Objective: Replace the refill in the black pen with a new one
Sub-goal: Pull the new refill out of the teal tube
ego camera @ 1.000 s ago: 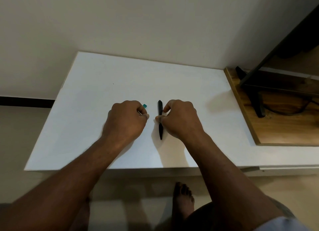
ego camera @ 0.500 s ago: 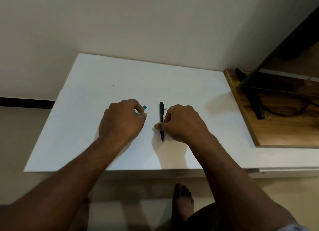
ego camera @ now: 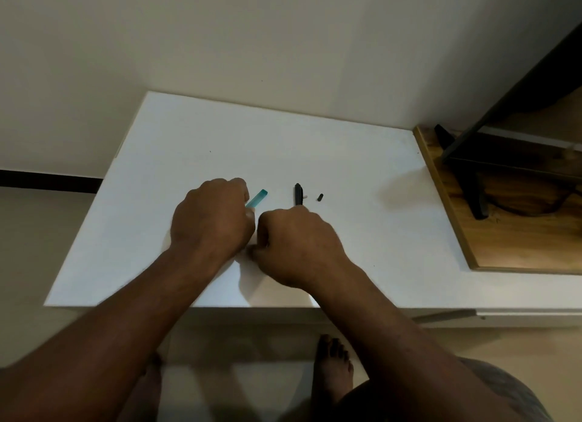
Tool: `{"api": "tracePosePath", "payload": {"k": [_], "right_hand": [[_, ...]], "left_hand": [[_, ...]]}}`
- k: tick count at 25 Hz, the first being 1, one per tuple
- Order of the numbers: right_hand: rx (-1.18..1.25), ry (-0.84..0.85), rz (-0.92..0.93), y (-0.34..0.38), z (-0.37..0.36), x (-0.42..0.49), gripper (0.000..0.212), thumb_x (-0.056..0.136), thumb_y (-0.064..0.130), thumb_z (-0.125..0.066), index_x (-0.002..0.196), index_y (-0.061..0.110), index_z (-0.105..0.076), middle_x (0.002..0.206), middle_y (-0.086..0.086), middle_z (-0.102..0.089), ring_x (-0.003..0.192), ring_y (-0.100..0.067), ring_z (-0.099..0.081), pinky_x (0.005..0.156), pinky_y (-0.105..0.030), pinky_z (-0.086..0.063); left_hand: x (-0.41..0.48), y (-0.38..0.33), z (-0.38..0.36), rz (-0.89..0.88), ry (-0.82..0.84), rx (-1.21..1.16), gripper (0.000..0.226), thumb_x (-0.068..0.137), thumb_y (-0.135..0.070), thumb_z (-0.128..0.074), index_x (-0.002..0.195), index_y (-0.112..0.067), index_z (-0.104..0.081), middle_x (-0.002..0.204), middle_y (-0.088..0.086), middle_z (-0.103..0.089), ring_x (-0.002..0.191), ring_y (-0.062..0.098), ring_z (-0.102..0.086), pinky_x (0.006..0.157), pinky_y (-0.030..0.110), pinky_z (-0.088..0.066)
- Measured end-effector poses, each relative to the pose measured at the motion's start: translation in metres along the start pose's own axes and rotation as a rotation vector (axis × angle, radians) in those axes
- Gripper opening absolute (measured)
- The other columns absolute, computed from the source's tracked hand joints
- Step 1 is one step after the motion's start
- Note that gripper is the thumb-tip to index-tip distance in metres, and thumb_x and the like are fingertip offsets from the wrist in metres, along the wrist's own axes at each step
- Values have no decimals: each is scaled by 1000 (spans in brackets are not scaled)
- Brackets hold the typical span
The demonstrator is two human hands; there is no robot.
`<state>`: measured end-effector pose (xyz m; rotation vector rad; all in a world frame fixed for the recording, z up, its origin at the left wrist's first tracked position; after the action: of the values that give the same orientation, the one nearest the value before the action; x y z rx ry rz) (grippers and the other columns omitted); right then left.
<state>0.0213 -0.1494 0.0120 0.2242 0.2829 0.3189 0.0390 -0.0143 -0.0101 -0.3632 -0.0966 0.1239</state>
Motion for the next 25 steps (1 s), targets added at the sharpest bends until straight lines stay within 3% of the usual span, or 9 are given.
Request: {"api": "tracePosePath", "payload": {"k": [3, 7, 9, 11, 14, 17, 23, 25], "right_hand": [[-27, 61, 48, 3, -4, 1, 26, 96, 48, -70, 93, 23, -61, 86, 2, -60, 82, -21, -63, 75, -36, -56], [27, -12, -11, -9, 9, 7, 21, 97, 40, -69, 105, 22, -74, 102, -3, -74, 95, -24, -69, 85, -42, -60], [143, -102, -80, -18, 18, 11, 18, 97, 41, -72, 101, 24, -75, 99, 0, -75, 93, -19, -69, 84, -40, -60], [384, -219, -140, -24, 24, 15, 13, 95, 38, -75, 96, 25, -74, 92, 3, -77, 86, -16, -73, 80, -39, -62], [755, -338, -226, -28, 31, 18, 13, 95, 33, -76, 104, 24, -71, 89, 3, -79, 76, -15, -77, 73, -37, -62], [1075, -294, -251, -29, 37, 17, 7, 98, 26, -74, 102, 22, -74, 90, 2, -81, 66, -11, -76, 64, -31, -57], [1183, -255, -236, -29, 38, 14, 9, 102, 22, -70, 97, 16, -76, 93, -2, -80, 68, -10, -75, 63, -26, -55], [1197, -248, -232, -27, 36, 14, 10, 102, 22, -69, 98, 16, -76, 93, -1, -80, 68, -10, -75, 61, -23, -55]], "left_hand": [[0, 3, 4, 10, 27, 56, 14, 85, -29, -67, 95, -20, -72, 85, 3, -72, 74, 26, -64, 62, 34, -49], [-2, 7, 9, -41, 45, 179, 20, 81, -36, -65, 71, -19, -65, 60, 0, -58, 54, 20, -53, 52, 27, -40], [-3, 9, 11, -53, 55, 142, 22, 83, -40, -67, 75, -20, -69, 62, -1, -61, 56, 21, -57, 54, 29, -48], [-4, 10, 14, -63, 70, -46, 17, 84, -40, -71, 79, -24, -73, 69, -5, -69, 64, 18, -63, 61, 31, -55], [-3, 9, 21, -90, 36, -398, 10, 84, -34, -76, 75, -36, -72, 70, -19, -70, 66, 5, -67, 57, 20, -45], [-2, 9, 25, -138, 4, -553, 13, 87, -31, -77, 78, -40, -71, 72, -26, -67, 79, -14, -64, 60, 14, -44], [-3, 6, 19, -172, 36, -588, 3, 91, -41, -73, 89, -39, -70, 78, -29, -65, 74, -1, -66, 62, 15, -45], [-3, 7, 18, -156, 39, -602, 9, 91, -47, -71, 92, -38, -73, 78, -27, -67, 75, -1, -66, 63, 16, -46]]}}
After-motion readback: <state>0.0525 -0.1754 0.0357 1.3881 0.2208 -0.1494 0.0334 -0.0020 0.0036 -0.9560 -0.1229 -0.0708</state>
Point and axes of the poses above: each hand's wrist, its own x-axis towards the middle knuckle, its own z-axis out of the back of the hand, y = z × x, the point moved 1 cm from there along x, towards the middle knuckle
